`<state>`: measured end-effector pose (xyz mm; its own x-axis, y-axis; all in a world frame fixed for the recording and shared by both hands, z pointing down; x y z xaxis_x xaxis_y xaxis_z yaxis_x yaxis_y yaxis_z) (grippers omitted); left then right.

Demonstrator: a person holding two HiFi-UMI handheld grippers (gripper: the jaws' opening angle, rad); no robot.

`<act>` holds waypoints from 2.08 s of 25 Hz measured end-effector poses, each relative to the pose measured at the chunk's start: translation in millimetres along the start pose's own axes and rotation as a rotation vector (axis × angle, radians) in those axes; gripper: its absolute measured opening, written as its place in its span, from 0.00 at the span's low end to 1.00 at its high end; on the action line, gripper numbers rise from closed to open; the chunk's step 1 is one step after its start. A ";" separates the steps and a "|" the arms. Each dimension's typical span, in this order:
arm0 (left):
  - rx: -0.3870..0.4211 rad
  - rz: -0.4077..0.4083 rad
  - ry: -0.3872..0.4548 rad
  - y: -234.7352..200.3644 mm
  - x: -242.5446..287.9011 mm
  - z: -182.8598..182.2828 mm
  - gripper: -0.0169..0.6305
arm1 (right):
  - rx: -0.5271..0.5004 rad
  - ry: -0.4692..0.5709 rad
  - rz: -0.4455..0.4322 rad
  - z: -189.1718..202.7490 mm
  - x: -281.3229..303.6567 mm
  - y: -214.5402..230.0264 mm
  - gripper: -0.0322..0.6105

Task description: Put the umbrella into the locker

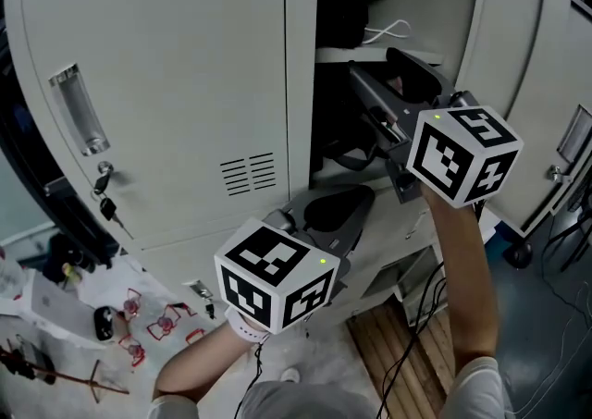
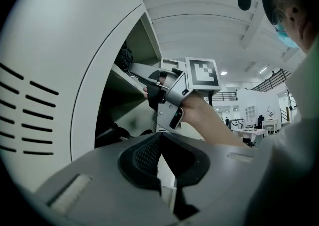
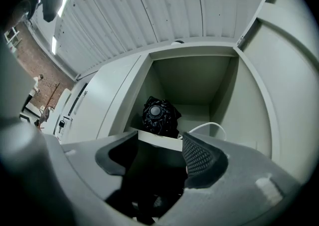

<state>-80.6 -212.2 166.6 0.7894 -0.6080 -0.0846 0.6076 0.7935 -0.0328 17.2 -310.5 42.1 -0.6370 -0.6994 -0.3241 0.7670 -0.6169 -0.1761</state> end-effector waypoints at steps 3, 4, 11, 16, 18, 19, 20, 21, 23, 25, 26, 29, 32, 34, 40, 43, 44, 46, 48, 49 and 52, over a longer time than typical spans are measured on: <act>-0.009 -0.001 0.015 0.8 0.0 4.4 0.05 | -0.019 0.005 0.016 6.4 -14.4 0.6 0.44; -0.010 -0.002 0.018 1.5 -0.1 6.1 0.05 | -0.020 0.004 0.022 8.9 -19.6 0.7 0.43; -0.002 -0.003 0.042 7.1 1.1 12.6 0.05 | -0.034 -0.055 0.111 28.6 -53.7 6.4 0.19; -0.004 -0.007 0.054 14.2 1.1 21.4 0.05 | -0.032 -0.078 0.186 37.3 -85.8 7.1 0.14; 0.002 -0.014 0.057 16.6 0.8 21.0 0.05 | -0.017 -0.071 0.203 39.3 -97.4 8.3 0.14; 0.005 -0.018 0.058 17.6 0.4 20.9 0.05 | -0.013 -0.068 0.213 40.7 -103.4 9.1 0.14; 0.007 -0.021 0.060 18.6 0.1 21.5 0.05 | -0.010 -0.066 0.223 42.4 -109.6 9.7 0.14; 0.009 -0.023 0.061 19.7 -0.2 22.7 0.05 | -0.007 -0.066 0.231 44.4 -116.2 10.2 0.14; 0.009 -0.026 0.064 22.0 -0.9 26.3 0.05 | -0.008 -0.073 0.246 48.9 -130.3 9.7 0.14; 0.013 -0.033 0.067 23.0 -1.1 30.1 0.05 | -0.014 -0.075 0.263 53.6 -142.4 9.1 0.14; 0.016 -0.038 0.070 23.2 -0.7 31.8 0.05 | -0.015 -0.073 0.273 55.8 -147.5 9.4 0.14; 0.022 -0.042 0.072 26.7 1.7 38.3 0.05 | -0.007 -0.078 0.308 63.4 -164.3 10.5 0.14; 0.020 -0.038 0.065 31.7 3.0 45.6 0.05 | 0.017 -0.093 0.337 70.7 -182.7 9.6 0.10; 0.022 -0.043 0.073 33.0 3.1 49.7 0.05 | 0.051 -0.090 0.339 74.6 -192.0 10.9 0.08; 0.030 -0.050 0.070 39.0 3.0 63.4 0.05 | 0.097 -0.111 0.375 91.2 -215.0 15.2 0.05; 0.031 -0.059 0.070 40.8 1.8 70.0 0.05 | 0.102 -0.121 0.388 97.4 -225.6 15.2 0.05; 0.030 -0.064 0.070 40.8 0.9 72.4 0.05 | 0.112 -0.123 0.389 100.3 -229.7 14.6 0.05; 0.034 -0.075 0.066 40.4 -0.6 78.0 0.05 | 0.140 -0.129 0.395 107.7 -238.6 12.8 0.05; 0.036 -0.081 0.056 39.2 -1.5 84.6 0.05 | 0.150 -0.143 0.413 116.2 -247.7 11.2 0.05; 0.036 -0.084 0.051 38.2 -2.1 87.9 0.05 | 0.150 -0.151 0.425 120.3 -252.4 11.1 0.05; 0.036 -0.100 0.042 35.0 -6.0 95.8 0.05 | 0.139 -0.182 0.465 131.6 -267.1 13.1 0.05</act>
<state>-55.7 -183.2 261.4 0.7212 -0.6815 -0.1240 0.6861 0.7274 -0.0077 187.3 -179.3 248.7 -0.2440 -0.9549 -0.1692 0.9626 -0.2596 0.0769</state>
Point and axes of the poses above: the fingertips, and each gripper's own axes: x forward along the fingers, y to its right, z out of its underside, the point moved 9 cm from there along -x, backward along the fingers, and after that the axes turned 12 degrees about z, right-handed, at the moved point
